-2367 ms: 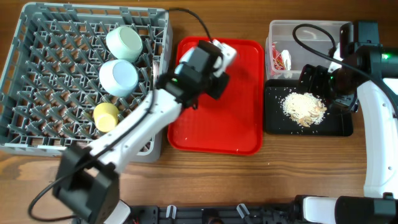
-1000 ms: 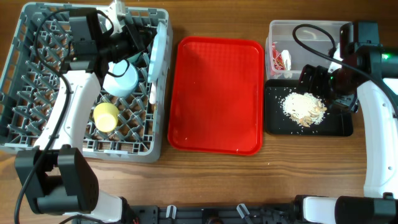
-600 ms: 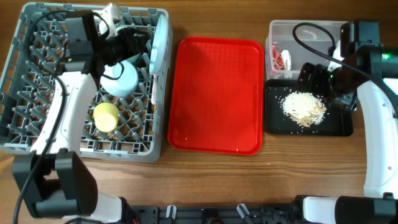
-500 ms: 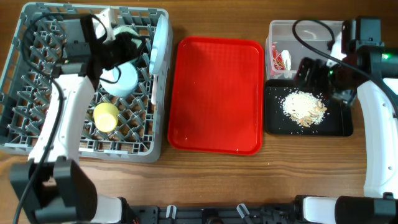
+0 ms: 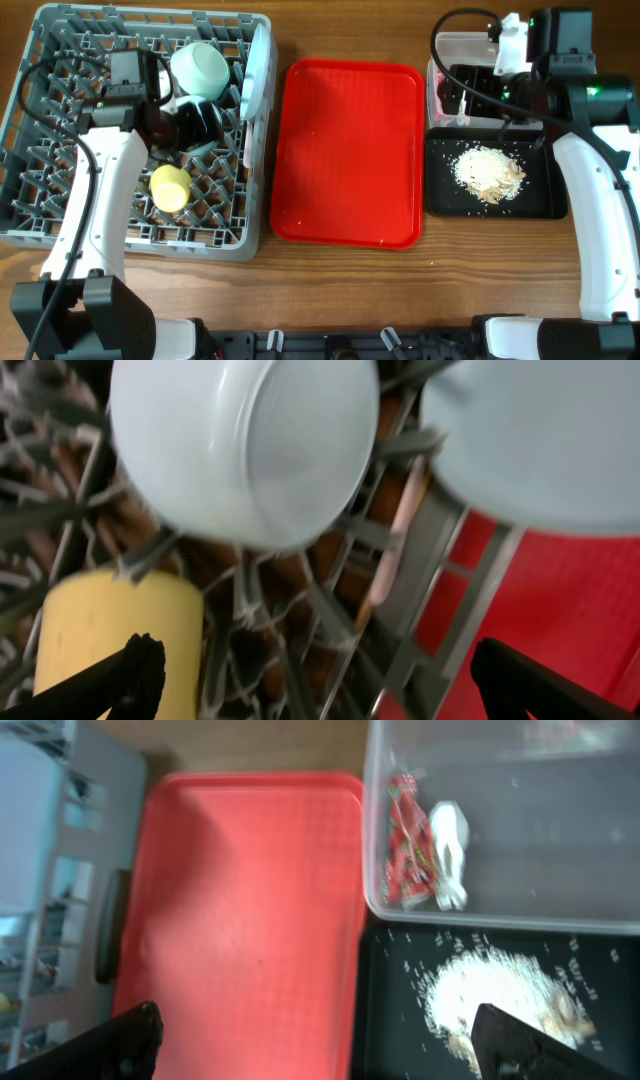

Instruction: Sort waste into correct bins and load items into the dishwasher rack

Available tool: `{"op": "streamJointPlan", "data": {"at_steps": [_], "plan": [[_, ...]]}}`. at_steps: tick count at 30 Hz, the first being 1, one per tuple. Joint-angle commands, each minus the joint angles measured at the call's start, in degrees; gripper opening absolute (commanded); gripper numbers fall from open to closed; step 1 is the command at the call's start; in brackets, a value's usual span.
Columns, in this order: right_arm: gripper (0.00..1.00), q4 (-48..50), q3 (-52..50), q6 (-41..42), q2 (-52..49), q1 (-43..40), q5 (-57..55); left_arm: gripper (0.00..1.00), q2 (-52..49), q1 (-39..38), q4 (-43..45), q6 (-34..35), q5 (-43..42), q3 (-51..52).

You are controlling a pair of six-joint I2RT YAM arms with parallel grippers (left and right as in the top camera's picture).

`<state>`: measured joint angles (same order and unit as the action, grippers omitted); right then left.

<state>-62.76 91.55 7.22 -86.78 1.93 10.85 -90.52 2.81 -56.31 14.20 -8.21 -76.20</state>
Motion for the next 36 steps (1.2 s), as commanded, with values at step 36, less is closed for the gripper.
{"op": "streamJointPlan", "data": {"at_steps": [36], "plan": [[1.0,4.61,-29.9,0.37,46.05,-0.17,-7.63,1.0,61.24,-10.64,4.17,-3.32,1.86,27.47]]}}
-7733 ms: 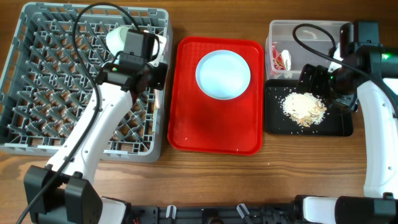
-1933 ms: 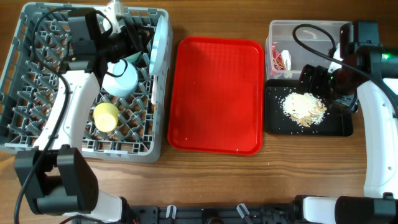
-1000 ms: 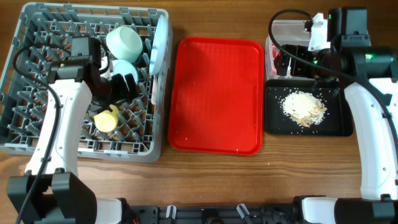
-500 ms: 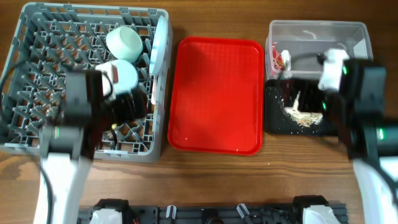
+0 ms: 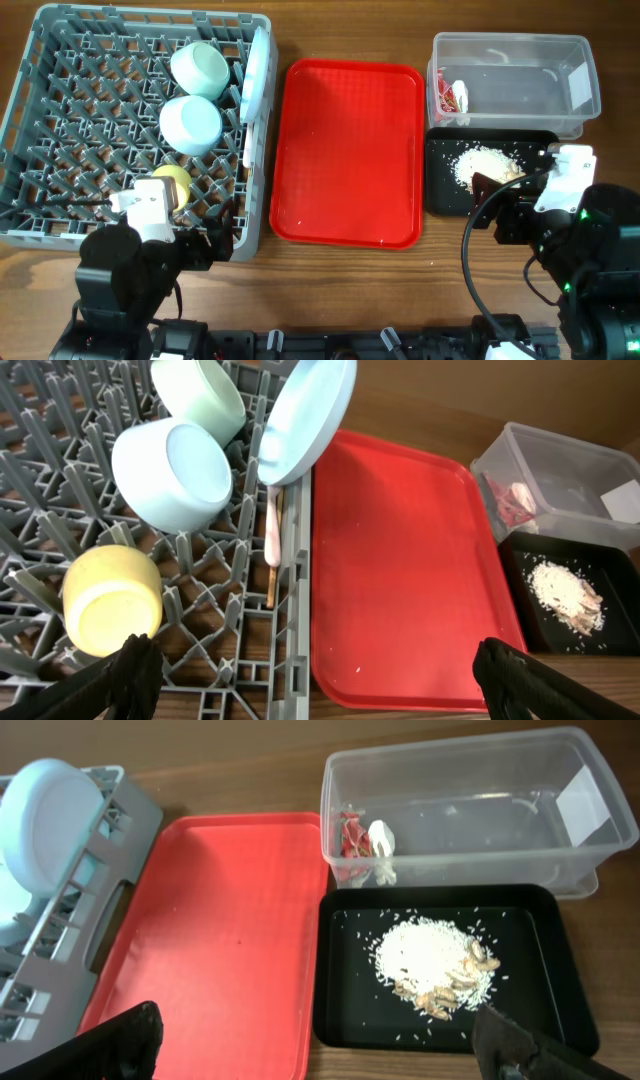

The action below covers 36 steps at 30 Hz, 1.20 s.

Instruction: Sort waste into correct bins and load items into the dishwasher rack

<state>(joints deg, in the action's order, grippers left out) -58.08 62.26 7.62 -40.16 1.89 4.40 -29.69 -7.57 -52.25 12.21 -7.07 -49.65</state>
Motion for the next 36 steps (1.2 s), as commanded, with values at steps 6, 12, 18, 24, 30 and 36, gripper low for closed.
{"op": "streamJointPlan", "data": {"at_steps": [6,12,18,24,30,36], "plan": [[1.0,-0.07,-0.61,-0.02,-2.12,-0.13,-1.2,1.0,0.39,-0.26,0.09,-1.33,0.72,0.92],[1.0,-0.04,-0.61,-0.02,-3.96,-0.13,-1.2,1.0,0.39,-0.26,0.09,-1.36,0.72,0.92],[1.0,-0.17,-0.83,-0.35,-3.21,-0.13,-1.46,1.0,0.39,-0.26,0.09,-1.33,0.72,0.92],[1.0,2.25,-2.4,-1.6,2.82,-0.13,-2.69,1.0,0.39,-0.26,0.09,-1.33,0.72,0.92],[1.0,16.37,-15.56,-1.4,14.47,-0.13,-1.64,1.0,0.39,-0.26,0.09,-1.33,0.72,0.92],[1.0,36.41,-34.8,-1.01,28.74,1.46,2.67,1.0,0.39,-0.26,0.09,-1.33,0.72,0.92]]}}
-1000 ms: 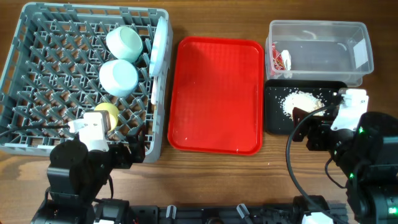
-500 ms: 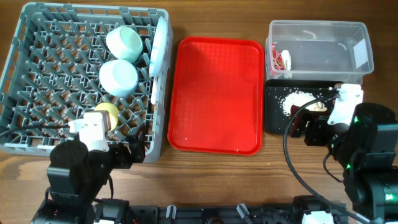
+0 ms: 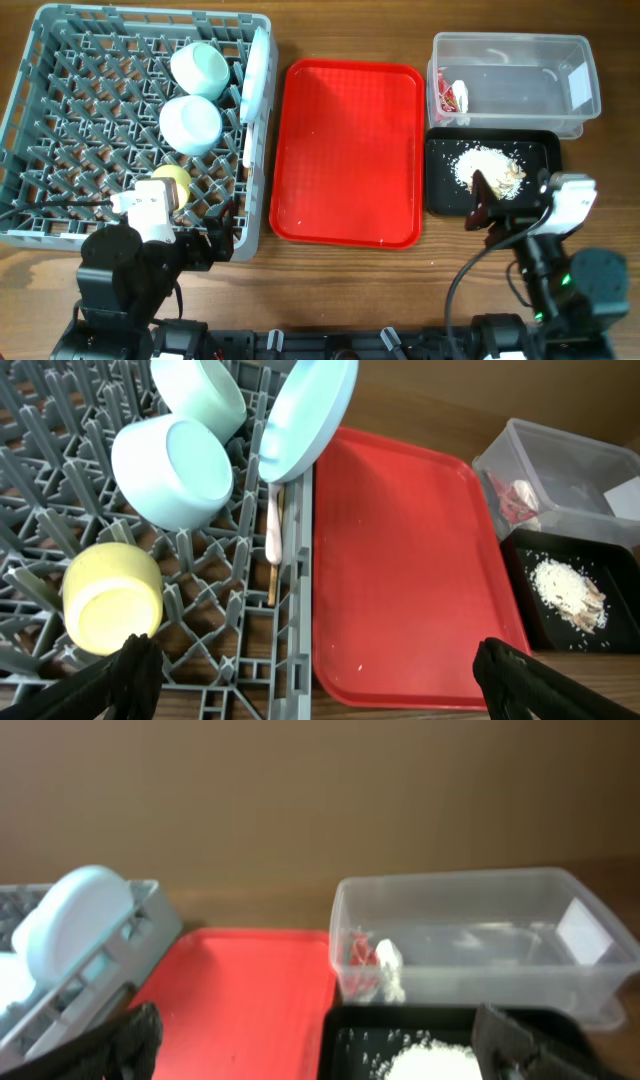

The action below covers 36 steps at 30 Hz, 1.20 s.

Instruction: Sort waste into correct bins and load items into the dishwasher rack

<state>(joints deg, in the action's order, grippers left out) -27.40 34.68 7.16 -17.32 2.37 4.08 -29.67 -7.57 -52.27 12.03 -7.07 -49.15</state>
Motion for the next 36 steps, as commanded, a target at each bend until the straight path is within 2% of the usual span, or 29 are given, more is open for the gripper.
{"op": "streamJointPlan", "data": {"at_steps": [1,10,14,17,24,27,36], "plan": [[1.0,8.33,-9.49,-0.07,7.21,1.18,3.3,1.0,0.37,-0.26,0.11,-1.16,0.72,0.42],[1.0,33.33,-26.64,1.81,16.59,1.42,1.22,1.0,0.37,-0.26,0.11,-1.16,0.72,0.42],[1.0,41.33,-31.54,1.77,17.14,1.42,0.39,1.0,0.37,-0.26,0.11,-1.16,0.72,0.42],[1.0,44.74,-34.49,-1.84,17.14,1.42,0.66,1.0,0.37,-0.26,0.11,-1.16,0.72,0.42],[1.0,33.59,-34.4,-10.4,17.14,1.42,1.97,1.0,0.37,-0.26,0.11,-1.16,0.72,0.42],[1.0,27.32,-34.4,-9.18,17.14,1.42,1.95,1.0,0.37,-0.26,0.11,-1.16,0.72,0.42],[1.0,27.71,-34.38,-8.63,17.11,1.42,1.75,1.0,0.37,-0.26,0.11,-1.16,0.72,0.42]]}}
